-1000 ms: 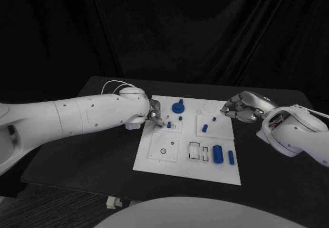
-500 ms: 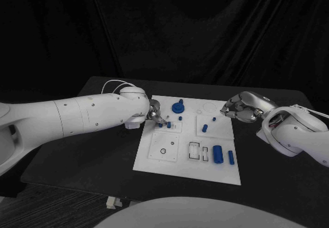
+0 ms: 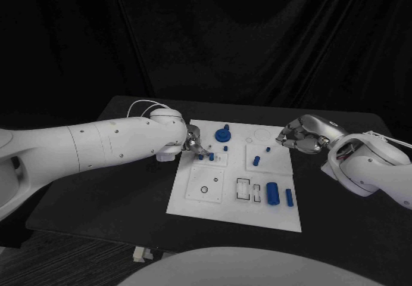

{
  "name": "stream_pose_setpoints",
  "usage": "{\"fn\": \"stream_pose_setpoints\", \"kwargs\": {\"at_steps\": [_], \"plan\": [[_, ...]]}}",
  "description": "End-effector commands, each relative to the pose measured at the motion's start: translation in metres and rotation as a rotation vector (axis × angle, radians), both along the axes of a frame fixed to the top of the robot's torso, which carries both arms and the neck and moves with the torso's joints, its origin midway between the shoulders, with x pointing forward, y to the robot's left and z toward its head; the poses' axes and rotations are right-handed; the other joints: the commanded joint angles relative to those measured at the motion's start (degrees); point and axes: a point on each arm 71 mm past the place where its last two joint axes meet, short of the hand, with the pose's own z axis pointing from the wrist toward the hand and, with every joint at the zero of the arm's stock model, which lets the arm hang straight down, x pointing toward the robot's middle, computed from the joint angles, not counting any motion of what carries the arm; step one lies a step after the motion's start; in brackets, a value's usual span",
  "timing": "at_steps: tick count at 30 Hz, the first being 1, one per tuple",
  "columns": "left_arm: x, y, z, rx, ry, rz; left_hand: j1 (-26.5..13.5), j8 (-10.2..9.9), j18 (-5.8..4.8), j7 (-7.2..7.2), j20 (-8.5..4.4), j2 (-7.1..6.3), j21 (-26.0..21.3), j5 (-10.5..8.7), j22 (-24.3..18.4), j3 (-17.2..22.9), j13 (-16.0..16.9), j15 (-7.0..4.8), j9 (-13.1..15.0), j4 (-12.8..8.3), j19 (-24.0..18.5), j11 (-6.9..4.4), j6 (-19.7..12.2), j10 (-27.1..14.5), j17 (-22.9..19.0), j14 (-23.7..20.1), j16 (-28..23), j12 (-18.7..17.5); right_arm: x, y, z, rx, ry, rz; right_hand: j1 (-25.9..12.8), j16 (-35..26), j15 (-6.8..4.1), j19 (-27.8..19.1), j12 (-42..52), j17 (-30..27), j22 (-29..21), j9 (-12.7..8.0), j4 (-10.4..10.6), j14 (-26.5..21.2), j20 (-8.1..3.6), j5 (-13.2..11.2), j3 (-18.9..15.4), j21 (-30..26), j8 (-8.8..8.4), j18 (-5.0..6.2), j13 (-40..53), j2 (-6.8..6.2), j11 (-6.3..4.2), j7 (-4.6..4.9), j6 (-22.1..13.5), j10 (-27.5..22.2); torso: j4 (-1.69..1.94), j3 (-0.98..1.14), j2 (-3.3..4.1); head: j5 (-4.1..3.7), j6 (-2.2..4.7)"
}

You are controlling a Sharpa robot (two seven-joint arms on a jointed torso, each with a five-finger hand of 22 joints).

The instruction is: Assemble the parts on the task board

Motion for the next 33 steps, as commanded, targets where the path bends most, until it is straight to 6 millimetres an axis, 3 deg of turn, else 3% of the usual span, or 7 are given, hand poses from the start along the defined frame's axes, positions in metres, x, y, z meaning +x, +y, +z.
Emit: {"fn": "stream_pose_setpoints", "kwargs": {"at_steps": [1,22,23,25,26,30,33], "plan": [[-0.005,0.001,-0.009,0.017,0.042,-0.015,-1.77,-3.05,1.13,-0.08,0.21,-0.34,-0.88,-1.75,9.75,-4.71,10.98,0.59,-1.13,0.49,0.38,0.0,-0.97,3.01,12.77,5.06,-0.38,-0.5,0.0,-0.001,-0.002,-0.008,0.011,-0.015,1.16,-0.87,-0.67,-0.22,0.28,6.02,7.33,0.86,0.17,3.59,-0.23,1.38,2.33,-1.29,1.0,1.08,14.58,-0.21,-0.22,-0.2,0.23,6.37,0.0,-0.01,0.0,0.02,-0.01],[0.005,0.021,0.039,-0.173,-0.368,-0.015,-5.67,0.15,0.76,-0.33,-0.14,0.87,1.01,-2.45,10.25,-15.44,11.84,0.28,1.4,0.64,1.4,-0.27,-2.77,3.83,14.3,5.78,0.58,0.63,0.0,-0.004,-0.002,-0.011,0.012,-0.021,1.16,-0.87,-0.67,-0.22,0.28,6.02,7.33,0.86,0.17,3.59,-0.23,1.38,2.33,-1.29,1.0,1.08,14.58,-0.21,-0.22,-0.2,0.23,6.37,0.0,-0.01,0.01,-0.32,-0.01],[0.005,0.022,0.043,-0.18,-0.391,-0.018,-4.84,0.26,0.77,-0.22,-0.09,1.69,0.93,0.07,10.23,-16.08,11.73,0.36,1.58,0.61,1.34,-0.17,-3.56,3.75,14.23,5.75,0.54,0.52,0.0,-0.004,-0.002,-0.011,0.012,-0.021,1.16,-0.87,-0.67,-0.22,0.28,6.02,7.33,0.86,0.17,3.59,-0.23,1.38,2.33,-1.29,1.0,1.08,14.58,-0.21,-0.22,-0.2,0.23,6.37,0.0,-0.01,0.0,-0.35,-0.01],[0.006,0.024,0.051,-0.2,-0.44,-0.029,-1.76,0.54,0.88,-0.12,-0.06,3.08,0.33,10.51,10.07,-15.72,11.15,0.44,1.99,0.64,0.93,-0.02,-4.9,3.24,13.63,5.46,0.18,-0.18,0.0,-0.004,-0.002,-0.011,0.012,-0.021,1.16,-0.87,-0.67,-0.22,0.28,6.02,7.33,0.86,0.17,3.59,-0.23,1.38,2.33,-1.29,1.0,1.08,14.58,-0.21,-0.22,-0.2,0.23,6.37,0.0,0.0,-0.02,-0.43,-0.01],[0.007,0.024,0.055,-0.214,-0.465,-0.039,5.71,0.47,1.12,-0.08,0.04,3.4,-0.89,21.56,9.75,-12.51,9.71,0.52,2.45,-2.05,0.17,-0.02,-7.59,1.86,12.03,4.66,-0.81,-1.94,0.0,-0.004,-0.002,-0.01,0.011,-0.021,1.14,-0.95,-0.66,-0.28,0.28,5.94,7.29,0.86,0.18,3.56,-0.23,1.39,2.36,-1.47,0.99,1.11,14.58,-0.24,-0.21,-0.19,0.2,6.37,0.0,-0.01,-0.02,-0.42,-0.01],[0.007,0.02,0.069,-0.306,-0.572,-0.112,12.13,-0.66,2.19,3.44,1.79,0.95,-8.77,26.71,7.81,-6.96,3.89,3.24,1.66,0.67,-5.37,3.08,-17.04,-6.47,3.33,-1.66,-6.33,-9.71,0.0,-0.005,-0.001,-0.007,0.004,-0.02,1.13,-0.97,-0.66,-0.29,0.28,5.92,7.28,0.86,0.19,3.56,-0.23,1.39,2.37,-1.52,0.98,1.12,14.58,-0.25,-0.2,-0.18,0.19,6.37,-0.01,-0.02,-0.06,-0.37,-0.01],[0.005,0.012,0.076,-0.376,-0.628,-0.202,17.56,-1.23,3.14,5.98,3.3,-1.2,-18.03,24.26,5.46,-3.22,-1.0,5.22,-0.1,0.24,-13.8,5.31,-22.66,-18.28,-4.14,-11.38,-11.0,-17.07,-0.001,-0.004,0.001,0.006,-0.013,-0.014,1.13,-1.0,-0.66,-0.27,0.28,5.9,7.3,0.87,0.2,3.55,-0.23,1.39,2.38,-1.43,0.99,1.1,14.58,-0.25,-0.2,-0.19,0.21,6.37,0.0,0.0,-0.04,-0.36,-0.01]]}}
